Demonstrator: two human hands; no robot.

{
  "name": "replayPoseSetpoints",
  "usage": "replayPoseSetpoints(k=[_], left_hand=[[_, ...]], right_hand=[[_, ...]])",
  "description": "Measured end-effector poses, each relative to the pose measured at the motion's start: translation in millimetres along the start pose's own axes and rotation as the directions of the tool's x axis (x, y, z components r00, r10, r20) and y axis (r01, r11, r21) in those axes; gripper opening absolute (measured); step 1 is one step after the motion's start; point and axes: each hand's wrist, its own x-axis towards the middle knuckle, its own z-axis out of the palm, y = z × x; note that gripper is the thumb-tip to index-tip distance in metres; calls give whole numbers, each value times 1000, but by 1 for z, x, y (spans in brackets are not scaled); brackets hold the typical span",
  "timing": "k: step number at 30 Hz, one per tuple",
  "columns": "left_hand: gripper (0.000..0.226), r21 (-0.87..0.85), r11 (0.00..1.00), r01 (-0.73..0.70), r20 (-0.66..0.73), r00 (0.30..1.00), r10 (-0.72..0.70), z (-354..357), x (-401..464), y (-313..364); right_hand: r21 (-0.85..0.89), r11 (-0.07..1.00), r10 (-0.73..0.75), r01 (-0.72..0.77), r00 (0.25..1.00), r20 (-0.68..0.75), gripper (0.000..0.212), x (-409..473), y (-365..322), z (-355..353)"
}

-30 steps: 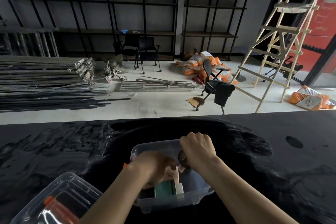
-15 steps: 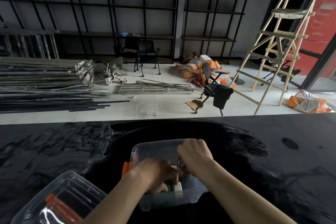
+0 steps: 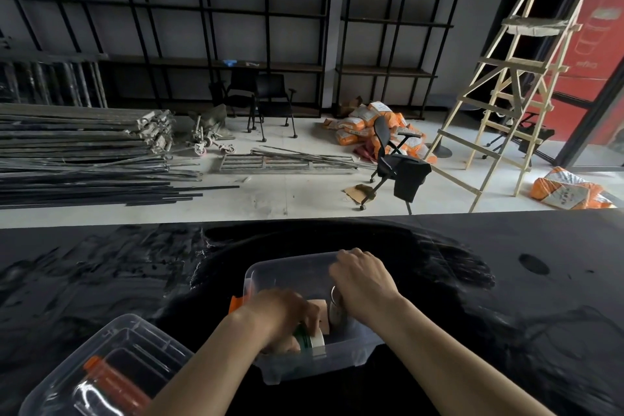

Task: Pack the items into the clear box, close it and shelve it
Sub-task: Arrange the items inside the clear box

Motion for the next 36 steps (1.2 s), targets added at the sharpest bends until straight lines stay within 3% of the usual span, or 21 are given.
replayPoseSetpoints(k=[3, 6, 10, 16, 18, 20, 25, 27, 36], left_hand=[[37, -18, 1000, -12, -19, 1000, 12, 1, 2, -2], [35, -25, 1000, -2, -29, 1000, 1, -1, 4, -2], [37, -75, 997, 18, -52, 998, -22, 1, 2, -7], [44, -51, 998, 28, -4, 1000, -28, -3, -2, 1], [56, 12, 1000, -5, 15, 1000, 5, -4, -2, 4], [63, 8, 1000, -29, 9, 1000, 29, -5, -2, 6], [61, -48, 997, -62, 58, 996, 65, -8, 1, 11], [62, -55, 998, -42, 66, 997, 45, -7, 2, 9], [55, -64, 998, 19, 98, 995, -13, -8, 4, 7]], right_hand=[[156, 987, 16, -29, 996, 85, 14, -4, 4, -7], [145, 989, -1, -36, 969, 246, 23, -3, 8, -8], [91, 995, -64, 43, 968, 241, 19, 0, 2, -2], [175, 985, -43, 11, 983, 180, 9, -6, 5, -3], [216, 976, -9, -22, 990, 139, 27, -2, 10, -11], [220, 975, 18, -38, 995, 95, 20, 2, 15, -16], [143, 990, -18, -3, 989, 148, 28, 0, 13, -17], [106, 994, -50, 33, 985, 167, 14, 0, 11, -17], [84, 993, -102, 79, 942, 319, 28, -4, 6, -14]])
